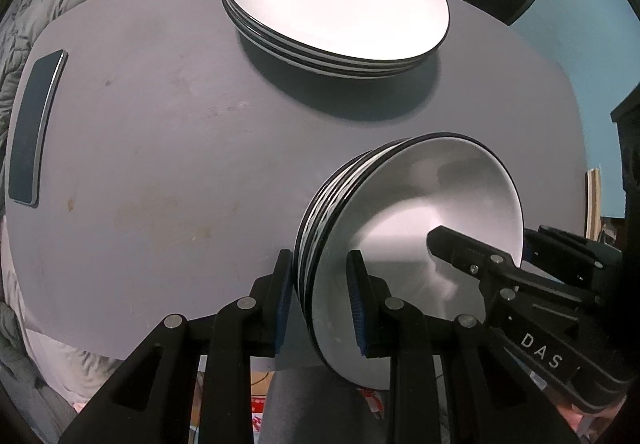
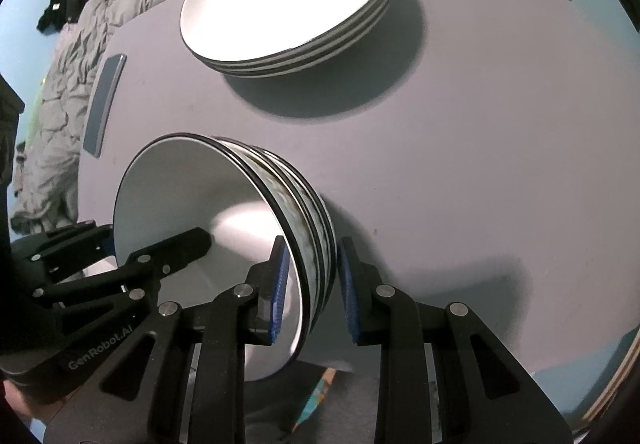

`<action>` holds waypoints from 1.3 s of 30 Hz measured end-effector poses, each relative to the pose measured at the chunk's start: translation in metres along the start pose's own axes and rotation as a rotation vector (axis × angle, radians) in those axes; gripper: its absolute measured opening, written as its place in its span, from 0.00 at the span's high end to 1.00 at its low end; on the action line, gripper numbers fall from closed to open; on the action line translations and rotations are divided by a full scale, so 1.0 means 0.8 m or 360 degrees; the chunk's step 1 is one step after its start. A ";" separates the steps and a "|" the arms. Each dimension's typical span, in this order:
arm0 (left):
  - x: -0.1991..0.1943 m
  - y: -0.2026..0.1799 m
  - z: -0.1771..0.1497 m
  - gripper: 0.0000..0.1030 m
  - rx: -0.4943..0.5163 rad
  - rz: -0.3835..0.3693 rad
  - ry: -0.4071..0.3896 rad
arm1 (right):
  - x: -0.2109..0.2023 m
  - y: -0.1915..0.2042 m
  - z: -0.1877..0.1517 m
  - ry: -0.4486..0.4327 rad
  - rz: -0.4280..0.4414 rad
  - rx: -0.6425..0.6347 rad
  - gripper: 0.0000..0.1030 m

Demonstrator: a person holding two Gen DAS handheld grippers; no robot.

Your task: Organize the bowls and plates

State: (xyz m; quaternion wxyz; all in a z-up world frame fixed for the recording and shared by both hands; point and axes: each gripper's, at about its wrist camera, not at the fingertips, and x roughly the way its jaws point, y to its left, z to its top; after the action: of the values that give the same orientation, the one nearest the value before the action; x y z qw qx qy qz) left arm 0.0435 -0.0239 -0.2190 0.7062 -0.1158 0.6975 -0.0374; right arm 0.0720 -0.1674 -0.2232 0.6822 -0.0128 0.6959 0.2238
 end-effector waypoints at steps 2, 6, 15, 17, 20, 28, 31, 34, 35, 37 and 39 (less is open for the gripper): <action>-0.001 0.005 -0.002 0.72 0.0005 -0.0021 -0.0005 | 0.000 0.000 -0.004 -0.0007 0.0003 0.0014 0.75; 0.000 0.016 -0.003 0.67 -0.0034 -0.0075 -0.0001 | -0.001 0.000 -0.011 -0.0026 0.0000 0.0047 0.75; -0.001 0.005 -0.009 0.67 0.0068 -0.0037 -0.0037 | -0.004 -0.010 -0.020 -0.0069 0.0035 0.0118 0.75; -0.001 0.004 -0.011 0.67 0.0067 -0.0041 -0.0037 | -0.005 -0.010 -0.020 -0.0067 0.0040 0.0122 0.75; 0.000 0.002 -0.012 0.67 0.0066 -0.0050 -0.0029 | -0.006 -0.011 -0.019 -0.0057 0.0042 0.0120 0.75; 0.004 -0.002 -0.011 0.68 0.0018 -0.0067 -0.0012 | -0.007 -0.012 -0.012 -0.0022 0.0055 0.0088 0.75; 0.001 0.002 -0.005 0.68 -0.0012 -0.0061 -0.0001 | -0.007 -0.011 -0.010 -0.0012 0.0057 0.0065 0.75; -0.001 0.004 -0.003 0.68 -0.0036 -0.0046 -0.0005 | -0.006 -0.007 -0.009 -0.0005 0.0041 0.0046 0.75; -0.002 0.009 -0.002 0.69 -0.0044 -0.0047 -0.0006 | -0.006 -0.006 -0.009 0.0003 0.0037 0.0048 0.75; -0.004 0.015 -0.002 0.71 -0.0089 -0.0061 -0.0010 | -0.004 -0.001 -0.006 0.0022 0.0026 0.0022 0.75; -0.005 0.026 -0.004 0.72 -0.0161 -0.0094 -0.0004 | -0.002 0.000 -0.005 0.0034 0.0029 0.0009 0.75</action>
State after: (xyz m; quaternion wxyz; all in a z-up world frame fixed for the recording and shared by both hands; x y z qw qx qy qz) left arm 0.0380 -0.0030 -0.2194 0.6989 -0.1721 0.6938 -0.0227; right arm 0.0686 -0.1688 -0.2217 0.6728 -0.0069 0.7039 0.2277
